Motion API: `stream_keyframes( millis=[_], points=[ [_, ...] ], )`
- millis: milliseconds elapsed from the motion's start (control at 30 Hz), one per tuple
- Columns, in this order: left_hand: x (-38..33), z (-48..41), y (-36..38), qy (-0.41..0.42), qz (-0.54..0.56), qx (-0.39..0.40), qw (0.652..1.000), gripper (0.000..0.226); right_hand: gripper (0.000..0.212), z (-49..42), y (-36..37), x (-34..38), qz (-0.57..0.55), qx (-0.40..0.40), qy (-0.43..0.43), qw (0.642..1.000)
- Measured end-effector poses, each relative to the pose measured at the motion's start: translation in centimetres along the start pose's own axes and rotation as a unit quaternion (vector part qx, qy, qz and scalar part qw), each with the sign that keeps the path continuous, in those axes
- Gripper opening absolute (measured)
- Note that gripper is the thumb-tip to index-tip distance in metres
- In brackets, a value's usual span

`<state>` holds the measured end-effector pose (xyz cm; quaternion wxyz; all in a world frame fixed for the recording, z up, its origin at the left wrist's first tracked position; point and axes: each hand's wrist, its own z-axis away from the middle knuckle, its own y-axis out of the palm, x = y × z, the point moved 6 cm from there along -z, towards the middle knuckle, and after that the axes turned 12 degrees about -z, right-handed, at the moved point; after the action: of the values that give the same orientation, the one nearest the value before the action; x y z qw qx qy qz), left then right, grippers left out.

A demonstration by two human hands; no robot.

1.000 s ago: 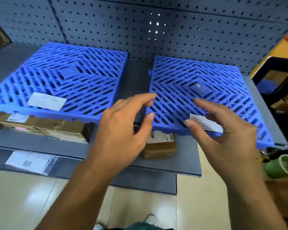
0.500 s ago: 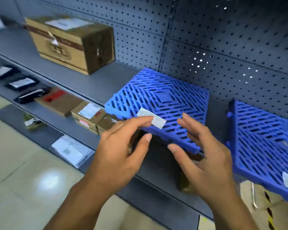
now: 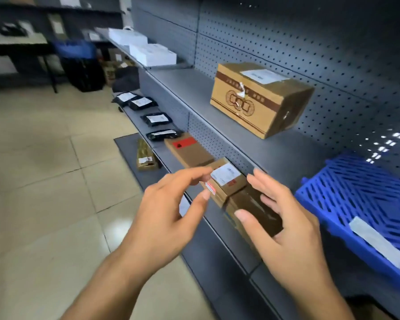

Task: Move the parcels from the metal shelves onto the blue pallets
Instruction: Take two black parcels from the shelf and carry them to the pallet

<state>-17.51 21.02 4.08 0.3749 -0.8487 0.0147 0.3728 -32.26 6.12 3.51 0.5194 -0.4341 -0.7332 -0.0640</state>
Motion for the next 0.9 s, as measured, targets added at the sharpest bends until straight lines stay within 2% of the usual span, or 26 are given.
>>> stream_keyframes(
  millis=[367,567,900],
  points=[
    [8.5,3.2,-8.6,-0.122,-0.085,-0.058,0.987,0.040,0.066,-5.3,12.4,0.8,-0.066,0.131,-0.017,0.989],
    [11.4,2.5,-11.3,-0.152,-0.100,-0.096,0.979,0.043,0.065,-8.7,17.6,1.4,-0.082,0.186,-0.037,0.978],
    [17.6,-2.8,-13.2,-0.191,-0.131,-0.118,0.966,0.041,0.063,-16.8,24.6,0.1,-0.111,0.233,-0.070,0.964]
  ],
)
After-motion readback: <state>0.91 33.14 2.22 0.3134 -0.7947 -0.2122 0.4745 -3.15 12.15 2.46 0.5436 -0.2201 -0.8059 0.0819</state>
